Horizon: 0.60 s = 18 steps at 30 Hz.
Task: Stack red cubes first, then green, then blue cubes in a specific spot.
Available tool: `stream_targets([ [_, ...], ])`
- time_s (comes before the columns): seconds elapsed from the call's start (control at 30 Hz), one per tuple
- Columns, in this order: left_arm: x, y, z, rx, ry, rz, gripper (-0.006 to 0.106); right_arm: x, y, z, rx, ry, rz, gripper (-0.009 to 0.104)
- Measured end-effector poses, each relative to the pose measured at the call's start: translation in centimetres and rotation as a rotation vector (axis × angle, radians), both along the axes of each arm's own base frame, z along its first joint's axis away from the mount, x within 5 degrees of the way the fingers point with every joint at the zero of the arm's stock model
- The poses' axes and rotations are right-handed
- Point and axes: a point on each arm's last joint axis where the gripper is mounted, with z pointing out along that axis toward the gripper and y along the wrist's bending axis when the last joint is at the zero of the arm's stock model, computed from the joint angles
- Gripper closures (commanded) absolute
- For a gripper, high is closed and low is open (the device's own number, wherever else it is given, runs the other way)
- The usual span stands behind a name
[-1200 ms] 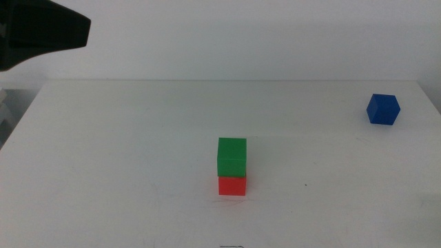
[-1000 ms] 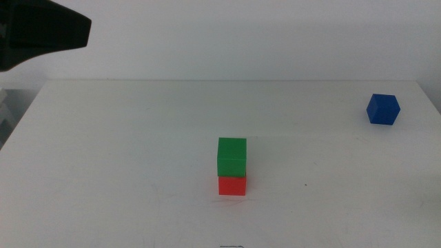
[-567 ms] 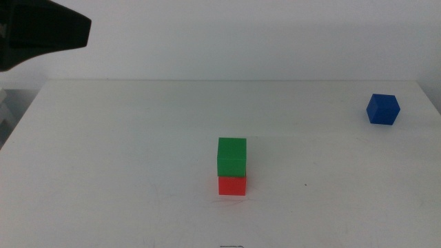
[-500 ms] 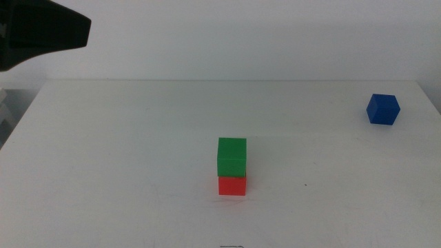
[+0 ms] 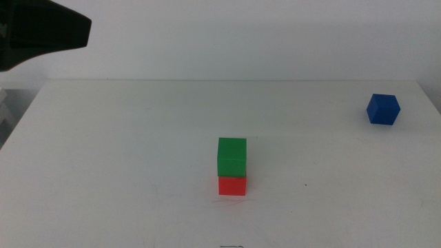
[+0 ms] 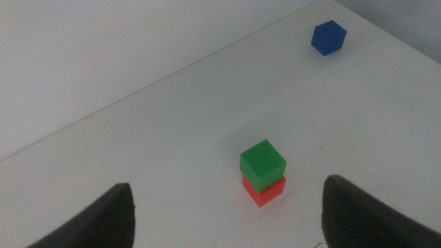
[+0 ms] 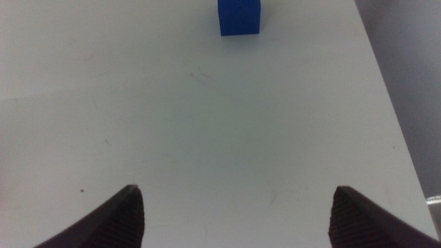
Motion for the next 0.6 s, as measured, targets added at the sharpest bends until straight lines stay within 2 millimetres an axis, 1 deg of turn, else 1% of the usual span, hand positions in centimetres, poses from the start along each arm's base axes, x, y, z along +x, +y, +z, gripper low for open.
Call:
stream_targets([
  [0.13,0.0,0.0,0.0,0.0,0.0,0.0,0.008,2.5,0.1,-0.8,-0.026,0.023,0.033,0.001],
  [0.2,0.0,0.0,0.0,0.0,0.0,0.0,0.008,4.2,0.1,-1.2,-0.03,0.044,0.039,0.001],
  [0.37,0.0,0.0,0.0,0.0,0.0,0.0,0.008,9.0,0.2,-0.9,-0.03,0.078,0.039,0.001],
  [0.4,0.0,0.0,0.0,0.0,0.0,0.0,0.008,10.4,0.2,-1.0,-0.032,0.096,0.041,0.001],
  [0.43,0.0,0.0,0.0,0.0,0.0,0.0,0.008,11.3,0.3,-1.1,-0.035,0.111,0.044,0.001],
  [0.5,0.0,0.0,0.0,0.0,0.0,0.0,0.008,13.7,0.3,-1.6,-0.046,0.154,0.055,0.001],
  [0.53,0.0,0.0,0.0,0.0,0.0,0.0,0.008,14.5,0.3,-1.9,-0.053,0.184,0.063,0.001],
  [0.6,0.0,0.0,0.0,0.0,0.0,0.0,0.008,16.7,0.3,-2.7,-0.065,0.252,0.078,0.001],
])
